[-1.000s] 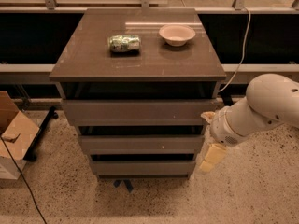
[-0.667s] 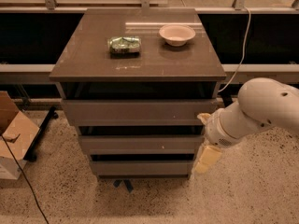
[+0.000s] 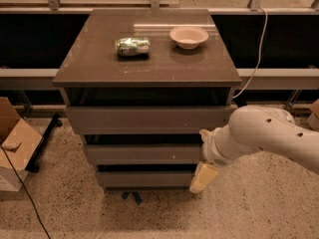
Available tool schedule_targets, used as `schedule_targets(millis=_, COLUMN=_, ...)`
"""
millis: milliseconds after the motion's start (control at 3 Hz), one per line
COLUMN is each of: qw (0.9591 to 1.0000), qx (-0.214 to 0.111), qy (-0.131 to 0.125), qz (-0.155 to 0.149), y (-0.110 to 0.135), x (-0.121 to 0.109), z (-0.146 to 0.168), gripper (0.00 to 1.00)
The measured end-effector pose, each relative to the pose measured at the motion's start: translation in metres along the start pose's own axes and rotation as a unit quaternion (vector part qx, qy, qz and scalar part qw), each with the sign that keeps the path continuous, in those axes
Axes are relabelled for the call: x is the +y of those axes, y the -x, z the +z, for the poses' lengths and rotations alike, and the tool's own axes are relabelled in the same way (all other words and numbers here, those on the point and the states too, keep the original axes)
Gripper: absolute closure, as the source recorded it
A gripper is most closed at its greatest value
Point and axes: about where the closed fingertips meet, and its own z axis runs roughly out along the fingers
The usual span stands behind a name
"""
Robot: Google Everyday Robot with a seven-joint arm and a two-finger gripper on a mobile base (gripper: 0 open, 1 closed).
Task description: Open middle drawer
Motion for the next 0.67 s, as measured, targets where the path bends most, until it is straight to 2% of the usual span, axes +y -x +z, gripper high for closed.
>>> schedule_targets(millis=333, qw=0.9998, qx=-0.013, qy=-0.001, qz=-0.012, y=0.005, x=-0.002, z=0.033, gripper=0.0)
schedule_targets(millis=667, qw=0.9995, qx=-0.03, qy=0.005, qz=-0.012, y=0.003, x=-0.007, z=0.065, gripper=0.0)
